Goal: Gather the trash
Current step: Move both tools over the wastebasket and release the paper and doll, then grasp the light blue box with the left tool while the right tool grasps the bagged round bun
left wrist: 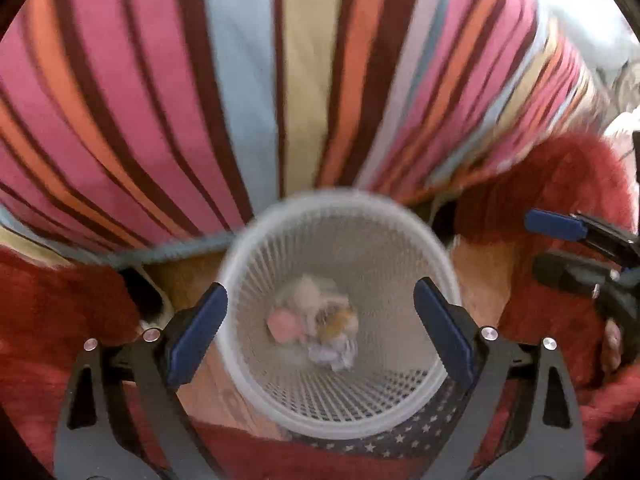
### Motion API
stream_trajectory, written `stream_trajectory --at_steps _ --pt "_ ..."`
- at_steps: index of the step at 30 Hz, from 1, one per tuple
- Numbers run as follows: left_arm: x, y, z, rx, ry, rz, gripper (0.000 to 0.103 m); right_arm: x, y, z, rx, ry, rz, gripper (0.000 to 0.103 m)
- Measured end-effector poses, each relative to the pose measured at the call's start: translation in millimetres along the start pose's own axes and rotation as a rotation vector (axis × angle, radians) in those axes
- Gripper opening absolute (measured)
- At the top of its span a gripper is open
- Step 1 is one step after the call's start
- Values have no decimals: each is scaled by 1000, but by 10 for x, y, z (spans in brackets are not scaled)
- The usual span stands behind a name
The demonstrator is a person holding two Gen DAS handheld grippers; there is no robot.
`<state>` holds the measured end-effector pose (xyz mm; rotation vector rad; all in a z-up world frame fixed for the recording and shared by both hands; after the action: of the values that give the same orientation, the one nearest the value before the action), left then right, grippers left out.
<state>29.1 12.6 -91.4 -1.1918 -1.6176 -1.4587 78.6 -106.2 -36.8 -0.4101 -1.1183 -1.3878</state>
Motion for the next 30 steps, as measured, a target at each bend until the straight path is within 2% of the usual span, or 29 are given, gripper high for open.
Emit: stream_trajectory --at_steps 2,4,5,7,8,9,11,13,16,19,23,26,30 --pt "312 200 54 6 6 -85 92 312 213 25 35 22 -100 70" --pt "697 552 151 6 42 -201 92 489 379 47 73 6 -166 70" --pt "826 706 197 6 54 -246 92 645 577 69 116 -21 -227 70" --pt "1101 1146 320 15 99 -344 92 824 900 102 174 -60 -314 70" --pt "1206 1403 393 21 131 -386 92 915 1221 128 220 -84 -377 70" --pt "1285 1683 478 32 161 -427 92 923 1324 141 236 -91 -395 70" --pt "1337 2173 646 92 183 -463 92 876 1765 156 279 -122 -435 70" --pt "1301 2650 776 153 160 -476 91 807 1978 168 293 -136 -433 70" --pt "1125 3284 903 207 152 -452 92 557 2337 191 311 -153 -388 70" --pt "910 3652 972 207 206 -401 92 487 2502 172 328 -153 -368 70" --pt "696 3879 1128 242 199 -351 92 395 2681 141 339 -160 -349 70" --pt "566 3920 1195 262 200 -322 92 284 2764 159 355 -163 -326 70" --pt "427 3948 1307 242 249 -281 92 157 2844 175 382 -174 -298 70"
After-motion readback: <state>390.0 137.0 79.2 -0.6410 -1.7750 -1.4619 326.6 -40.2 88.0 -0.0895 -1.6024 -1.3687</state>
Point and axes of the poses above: each gripper's, at about its wrist camera, not at the fingertips, and x roughly against the way its jaws point, z to its left, y to its top, the point moved 5 cm from there along -x, roughly the way its jaws point, and after that the axes turned 6 degrees about -x, right-handed, at the moved point
